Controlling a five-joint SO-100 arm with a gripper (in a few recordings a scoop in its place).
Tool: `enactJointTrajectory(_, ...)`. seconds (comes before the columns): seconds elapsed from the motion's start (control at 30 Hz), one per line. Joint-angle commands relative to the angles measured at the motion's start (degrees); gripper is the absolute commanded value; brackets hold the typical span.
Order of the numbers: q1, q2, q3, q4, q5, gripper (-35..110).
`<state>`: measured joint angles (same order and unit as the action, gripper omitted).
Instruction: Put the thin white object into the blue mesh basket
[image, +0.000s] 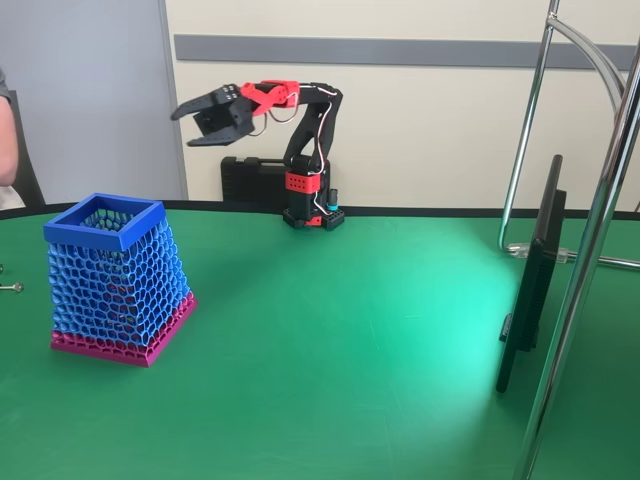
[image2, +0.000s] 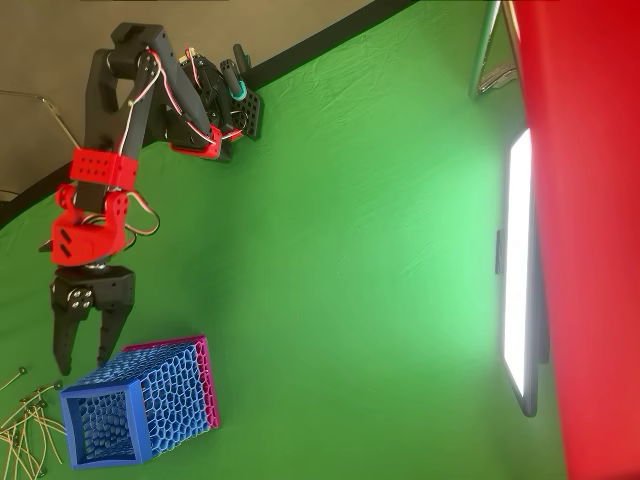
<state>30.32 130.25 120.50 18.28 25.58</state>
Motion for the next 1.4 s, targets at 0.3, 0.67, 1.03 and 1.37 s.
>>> enactJointTrajectory(0.3,-12.57,26.54,18.90,12.57,-13.97,23)
enactJointTrajectory(0.67,-18.90,41.04,40.25,17.49,-24.26,22)
enactJointTrajectory(1.03,-22.41,53.53,56.16,17.58,-28.48,20)
enactJointTrajectory(1.37,-23.29,60.29,56.16,29.71,-27.69,13)
